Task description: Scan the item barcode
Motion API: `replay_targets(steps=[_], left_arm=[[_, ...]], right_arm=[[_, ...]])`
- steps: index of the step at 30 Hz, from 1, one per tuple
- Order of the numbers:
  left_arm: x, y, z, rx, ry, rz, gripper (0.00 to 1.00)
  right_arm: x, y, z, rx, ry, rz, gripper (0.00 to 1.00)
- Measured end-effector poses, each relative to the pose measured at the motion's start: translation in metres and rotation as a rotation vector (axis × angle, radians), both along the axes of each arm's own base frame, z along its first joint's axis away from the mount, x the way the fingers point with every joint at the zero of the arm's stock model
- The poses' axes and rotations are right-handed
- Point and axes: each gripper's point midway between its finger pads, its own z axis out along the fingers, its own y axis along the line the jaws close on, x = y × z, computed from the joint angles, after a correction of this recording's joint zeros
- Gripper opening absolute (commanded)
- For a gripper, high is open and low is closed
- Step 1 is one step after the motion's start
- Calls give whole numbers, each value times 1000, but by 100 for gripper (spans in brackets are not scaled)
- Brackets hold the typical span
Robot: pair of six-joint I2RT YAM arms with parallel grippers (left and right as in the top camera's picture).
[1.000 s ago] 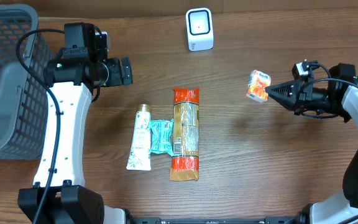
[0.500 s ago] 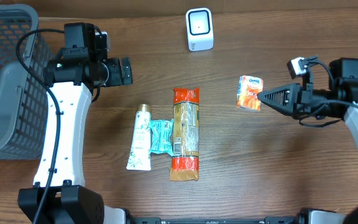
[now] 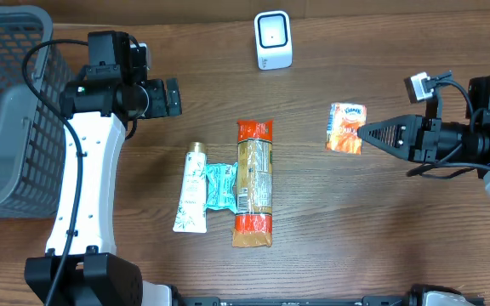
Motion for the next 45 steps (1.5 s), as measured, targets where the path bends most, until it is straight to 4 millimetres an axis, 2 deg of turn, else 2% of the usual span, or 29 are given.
replay_targets(steps=[5, 13, 18, 21, 24, 31, 32, 34, 37, 40, 45], left_arm=[[0, 0, 0, 0, 0, 0, 100], [0, 0, 0, 0, 0, 0, 100], [0, 0, 0, 0, 0, 0, 100], [0, 0, 0, 0, 0, 0, 100], [0, 0, 0, 0, 0, 0, 100], [0, 0, 0, 0, 1, 0, 100], [0, 0, 0, 0, 0, 0, 100], [0, 0, 0, 0, 0, 0, 100], [0, 0, 0, 0, 0, 0, 100], [0, 0, 0, 0, 0, 0, 100], [0, 0, 0, 0, 0, 0, 100]], right_arm=[[16, -7, -33, -193, 10, -93, 4], [33, -33, -96, -494, 100, -242, 4], [50, -54, -116, -636, 163, -377, 4], [53, -55, -121, -700, 199, -420, 4], [61, -43, -109, -769, 178, -443, 3], [87, 8, -34, -854, 85, -426, 4], [89, 14, -30, -865, 83, -417, 4], [104, 26, -17, -897, 80, -415, 4], [130, 40, -11, -938, 73, -419, 4], [162, 54, -16, -965, 46, -445, 4], [210, 67, -38, -1000, -15, -515, 4]])
